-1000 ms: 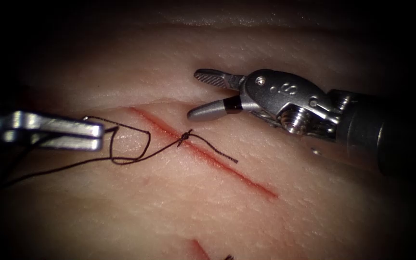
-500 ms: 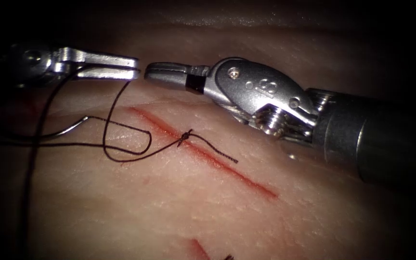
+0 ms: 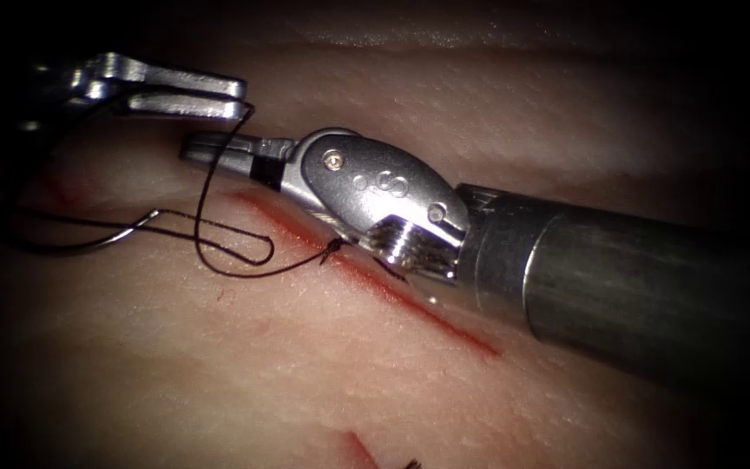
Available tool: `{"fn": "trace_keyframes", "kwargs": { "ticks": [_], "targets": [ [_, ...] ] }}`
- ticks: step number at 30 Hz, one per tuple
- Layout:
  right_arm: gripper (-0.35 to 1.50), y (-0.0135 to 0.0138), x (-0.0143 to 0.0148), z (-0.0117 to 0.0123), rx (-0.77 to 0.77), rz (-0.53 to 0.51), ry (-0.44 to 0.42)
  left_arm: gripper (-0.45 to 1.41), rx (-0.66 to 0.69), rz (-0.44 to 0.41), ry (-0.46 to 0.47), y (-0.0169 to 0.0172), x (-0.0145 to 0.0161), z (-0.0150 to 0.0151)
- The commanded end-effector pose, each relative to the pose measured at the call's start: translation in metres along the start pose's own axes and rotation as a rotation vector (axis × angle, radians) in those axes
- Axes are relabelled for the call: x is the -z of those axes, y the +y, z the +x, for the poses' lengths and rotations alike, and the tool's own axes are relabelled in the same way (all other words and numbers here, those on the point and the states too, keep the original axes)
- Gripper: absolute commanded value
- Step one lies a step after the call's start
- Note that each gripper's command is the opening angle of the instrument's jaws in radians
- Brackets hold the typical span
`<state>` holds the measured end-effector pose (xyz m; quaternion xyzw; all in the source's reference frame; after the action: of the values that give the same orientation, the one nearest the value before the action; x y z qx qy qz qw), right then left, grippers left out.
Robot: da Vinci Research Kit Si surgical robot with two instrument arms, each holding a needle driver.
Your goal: Wound Closure
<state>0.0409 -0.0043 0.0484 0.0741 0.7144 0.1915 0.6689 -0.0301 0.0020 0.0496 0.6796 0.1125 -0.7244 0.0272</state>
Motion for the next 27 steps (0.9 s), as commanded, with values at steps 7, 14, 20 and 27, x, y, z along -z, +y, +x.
{"fn": "trace_keyframes", "kwargs": {
  "ticks": [7,14,20,27],
  "targets": [
    [-0.35,-0.0002,-0.0020,0.0004,-0.045,0.057,0.161,-0.45,0.029,-0.025,0.036,-0.0012,-0.0014,-0.0026],
    [-0.35,-0.0014,-0.0020,0.0009,-0.055,0.121,0.222,-0.45,0.030,-0.011,0.031,-0.0025,-0.0003,-0.0052],
    [-0.35,-0.0020,-0.0014,0.0013,-0.067,0.155,0.282,-0.45,0.038,0.022,0.010,-0.0036,0.0006,-0.0081],
    [-0.35,-0.0021,-0.0008,0.0019,-0.085,0.173,0.339,-0.45,0.052,0.040,-0.017,-0.0024,-0.0002,-0.0124]
  ]
}}
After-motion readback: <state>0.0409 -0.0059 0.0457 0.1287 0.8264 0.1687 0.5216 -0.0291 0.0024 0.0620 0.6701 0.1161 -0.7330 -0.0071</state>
